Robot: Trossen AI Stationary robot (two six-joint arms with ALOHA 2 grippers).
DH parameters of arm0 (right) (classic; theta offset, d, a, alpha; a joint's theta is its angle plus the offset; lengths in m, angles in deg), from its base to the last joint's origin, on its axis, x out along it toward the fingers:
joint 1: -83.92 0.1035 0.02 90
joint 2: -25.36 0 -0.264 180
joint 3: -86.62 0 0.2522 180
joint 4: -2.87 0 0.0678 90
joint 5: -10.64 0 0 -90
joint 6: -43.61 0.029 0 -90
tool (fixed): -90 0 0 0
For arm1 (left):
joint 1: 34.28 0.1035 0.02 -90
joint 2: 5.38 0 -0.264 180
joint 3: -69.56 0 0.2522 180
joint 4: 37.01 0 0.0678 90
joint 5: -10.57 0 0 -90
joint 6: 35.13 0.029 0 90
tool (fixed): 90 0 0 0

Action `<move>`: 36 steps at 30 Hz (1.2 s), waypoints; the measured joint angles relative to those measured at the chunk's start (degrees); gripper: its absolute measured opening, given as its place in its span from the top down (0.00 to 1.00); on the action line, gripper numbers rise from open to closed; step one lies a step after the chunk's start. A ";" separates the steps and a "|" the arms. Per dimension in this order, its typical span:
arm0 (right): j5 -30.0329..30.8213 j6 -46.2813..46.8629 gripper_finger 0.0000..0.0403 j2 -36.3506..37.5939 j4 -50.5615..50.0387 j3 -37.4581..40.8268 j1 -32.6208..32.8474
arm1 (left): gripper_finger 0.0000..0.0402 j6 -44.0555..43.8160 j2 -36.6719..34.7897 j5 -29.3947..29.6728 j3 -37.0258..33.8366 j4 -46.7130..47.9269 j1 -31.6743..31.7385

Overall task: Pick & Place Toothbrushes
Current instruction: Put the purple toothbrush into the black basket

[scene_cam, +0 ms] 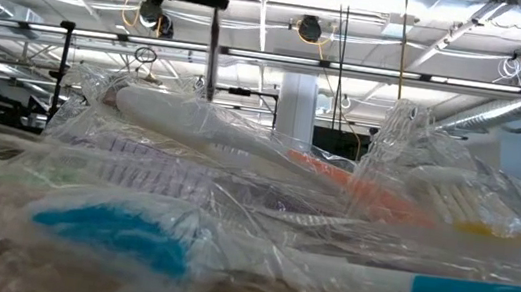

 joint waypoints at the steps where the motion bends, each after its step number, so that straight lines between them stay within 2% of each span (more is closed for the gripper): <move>1: -0.02 0.14 0.60 0.00 -0.01 0.00 0.01 | 1.00 -0.02 -0.30 0.49 0.01 1.17 1.16; 7: -0.02 0.16 0.59 0.00 0.00 0.00 0.00 | 1.00 0.70 -0.61 1.36 -0.01 5.31 8.93; 15: -0.04 0.16 0.60 0.00 0.00 0.00 0.00 | 1.00 0.93 -0.30 -1.15 -0.01 6.71 18.00; 26: -0.09 0.17 0.60 0.00 0.00 0.00 0.00 | 1.00 0.95 6.90 -5.06 0.08 5.04 27.82; 36: -0.09 0.16 0.60 0.00 0.00 0.00 -0.15 | 1.00 -2.98 10.49 -15.36 0.30 2.40 37.02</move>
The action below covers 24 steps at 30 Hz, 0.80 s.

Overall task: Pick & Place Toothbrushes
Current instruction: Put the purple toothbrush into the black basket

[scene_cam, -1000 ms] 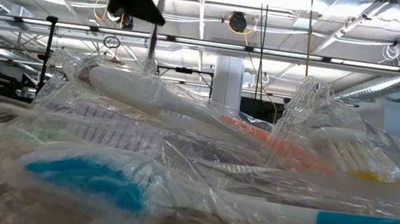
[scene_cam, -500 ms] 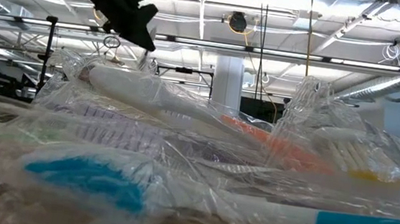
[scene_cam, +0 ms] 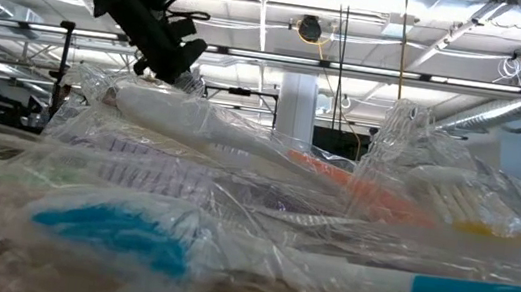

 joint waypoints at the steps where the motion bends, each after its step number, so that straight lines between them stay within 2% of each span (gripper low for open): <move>1: -0.01 0.00 0.60 0.00 0.00 0.00 0.00 | 1.00 -0.10 0.32 -0.41 0.02 0.05 0.73; 8: -0.11 0.00 0.60 0.00 0.00 0.00 -0.82 | 1.00 -1.05 2.28 -4.02 0.02 1.12 4.46; 24: -0.20 0.00 0.60 0.00 -0.04 0.00 -1.62 | 1.00 -2.46 5.73 -4.35 0.04 0.21 5.31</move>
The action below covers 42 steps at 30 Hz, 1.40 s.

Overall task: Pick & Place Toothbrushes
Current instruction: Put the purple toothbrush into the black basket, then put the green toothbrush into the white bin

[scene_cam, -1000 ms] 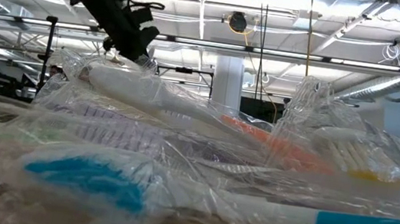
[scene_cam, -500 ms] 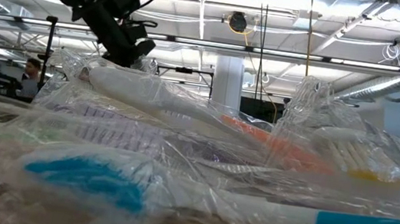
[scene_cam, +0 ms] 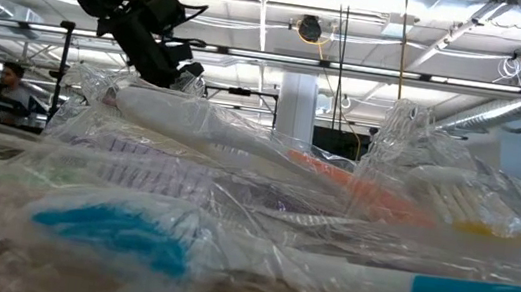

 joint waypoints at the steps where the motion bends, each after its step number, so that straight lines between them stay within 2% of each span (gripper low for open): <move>1: 0.00 0.00 0.60 0.00 0.00 0.00 0.00 | 1.00 -0.61 -0.04 0.06 0.00 -0.29 0.00; 4: 0.00 0.00 0.60 0.00 -0.02 0.00 0.00 | 0.97 -2.65 -0.03 0.71 0.00 -0.63 0.00; 28: -0.02 0.00 0.60 0.00 -0.07 0.00 0.00 | 0.62 -2.87 -0.05 3.50 0.00 -0.69 -0.02; 42: -0.03 0.00 0.60 0.00 -0.07 0.00 0.02 | 0.60 -2.50 -0.05 3.50 0.00 -0.68 -0.16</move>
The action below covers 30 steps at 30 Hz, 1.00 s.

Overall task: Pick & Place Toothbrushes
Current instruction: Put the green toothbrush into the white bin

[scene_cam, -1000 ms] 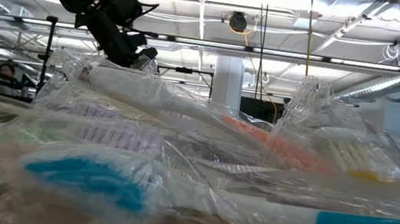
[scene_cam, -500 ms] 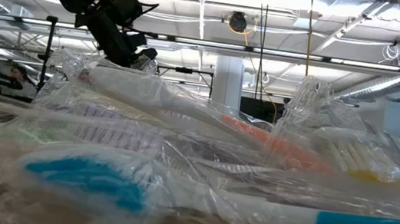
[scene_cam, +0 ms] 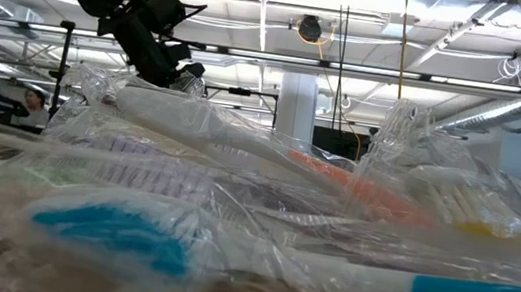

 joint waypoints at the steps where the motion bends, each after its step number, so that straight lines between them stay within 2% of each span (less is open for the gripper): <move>1: -0.01 0.00 0.60 0.00 0.00 0.00 -0.01 | 0.60 -0.02 0.00 -0.03 0.00 0.00 -0.17; 4: -0.02 0.00 0.60 0.00 0.00 0.00 0.00 | 0.60 -0.22 0.00 -2.04 0.00 0.42 -0.86; 13: 0.00 0.00 0.60 0.00 -0.24 0.00 0.00 | 0.60 0.29 0.04 -17.10 0.00 7.18 -6.35; 18: -0.31 2.78 0.60 0.00 -1.22 -0.02 0.00 | 0.60 0.25 0.07 -18.18 -0.02 11.44 -11.90; 23: -9.40 11.47 0.60 0.00 -7.12 -0.04 0.00 | 0.60 0.00 0.07 -18.21 -0.02 12.52 -19.40; 27: -16.95 21.54 0.60 0.00 -16.93 -0.04 0.02 | 0.60 -0.02 0.07 -18.18 -0.02 12.25 -26.21; 30: -19.96 28.36 0.60 -0.02 -24.10 -0.04 0.23 | 0.60 -0.08 0.06 -18.14 -0.02 11.76 -31.31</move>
